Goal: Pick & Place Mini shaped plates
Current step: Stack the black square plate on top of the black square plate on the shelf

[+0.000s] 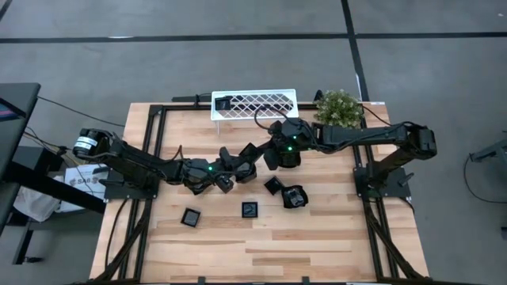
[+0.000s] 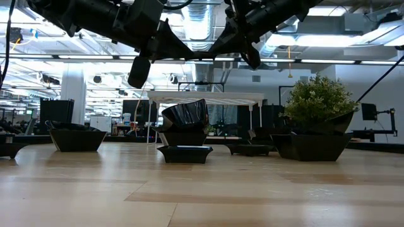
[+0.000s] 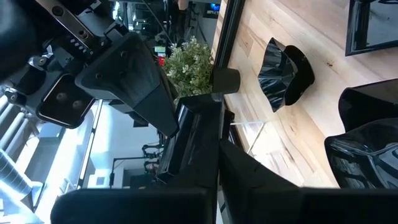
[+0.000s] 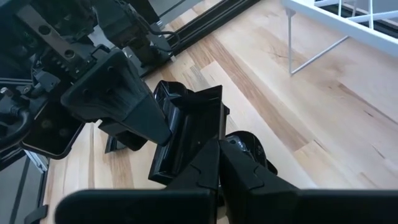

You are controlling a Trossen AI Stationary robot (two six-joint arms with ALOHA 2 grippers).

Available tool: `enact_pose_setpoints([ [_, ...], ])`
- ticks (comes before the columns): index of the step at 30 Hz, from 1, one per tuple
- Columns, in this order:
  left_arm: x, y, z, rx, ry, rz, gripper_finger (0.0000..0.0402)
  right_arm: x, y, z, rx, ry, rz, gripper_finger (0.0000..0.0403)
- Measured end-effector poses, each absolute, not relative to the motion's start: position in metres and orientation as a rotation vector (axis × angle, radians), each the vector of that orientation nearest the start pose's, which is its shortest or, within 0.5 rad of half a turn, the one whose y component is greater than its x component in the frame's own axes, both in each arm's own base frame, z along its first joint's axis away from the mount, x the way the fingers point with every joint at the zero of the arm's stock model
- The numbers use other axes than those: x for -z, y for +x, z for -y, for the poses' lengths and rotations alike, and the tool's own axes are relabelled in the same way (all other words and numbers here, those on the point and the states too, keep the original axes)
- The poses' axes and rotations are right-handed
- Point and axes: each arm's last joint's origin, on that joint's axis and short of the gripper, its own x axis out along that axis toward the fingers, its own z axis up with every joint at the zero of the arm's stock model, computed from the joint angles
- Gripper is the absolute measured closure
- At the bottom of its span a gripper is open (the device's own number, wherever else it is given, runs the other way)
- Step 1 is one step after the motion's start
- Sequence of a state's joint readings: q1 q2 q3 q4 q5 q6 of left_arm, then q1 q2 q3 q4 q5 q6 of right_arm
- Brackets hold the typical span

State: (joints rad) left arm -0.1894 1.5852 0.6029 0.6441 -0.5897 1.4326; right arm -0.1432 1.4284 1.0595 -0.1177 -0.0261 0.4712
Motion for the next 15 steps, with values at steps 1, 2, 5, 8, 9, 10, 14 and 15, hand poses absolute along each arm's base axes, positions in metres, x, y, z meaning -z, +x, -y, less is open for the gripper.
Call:
enact_pose_setpoints([
  [1, -0.1665, 0.2941, 0.04, -0.102, 1.528, -0.551, 0.0393, -0.2873, 0.315, 0.0447, 0.227, 0.501, -0.45, 0.0401],
  [2, -0.1665, 0.2941, 0.04, -0.102, 1.528, -0.551, 0.0393, -0.2874, 0.3149, 0.0447, 0.227, 0.5, -0.45, 0.0401],
  [5, -0.1665, 0.2941, 0.04, -0.102, 1.528, -0.551, 0.039, -0.2874, 0.315, 0.0447, 0.225, 0.495, -0.45, 0.0401],
  [8, -0.1665, 0.2941, 0.04, -0.102, 1.528, -0.551, 0.0389, -0.2874, 0.315, 0.0447, 0.224, 0.492, -0.45, 0.0401],
  [9, -0.1665, 0.2941, 0.04, -0.102, 1.528, -0.551, 0.039, -0.2874, 0.315, 0.0447, 0.224, 0.491, -0.45, 0.0401],
  [10, -0.1665, 0.2941, 0.04, -0.102, 1.528, -0.551, 0.0392, -0.2875, 0.315, 0.0447, 0.222, 0.483, -0.45, 0.0401],
  [14, -0.1665, 0.294, 0.0399, -0.104, 1.528, -0.553, 0.0393, -0.2892, 0.3159, 0.0448, 0.209, 0.444, -0.434, 0.0401],
  [15, -0.1666, 0.294, 0.0399, -0.106, 1.529, -0.554, 0.0392, -0.2899, 0.3162, 0.0448, 0.206, 0.439, -0.426, 0.0401],
])
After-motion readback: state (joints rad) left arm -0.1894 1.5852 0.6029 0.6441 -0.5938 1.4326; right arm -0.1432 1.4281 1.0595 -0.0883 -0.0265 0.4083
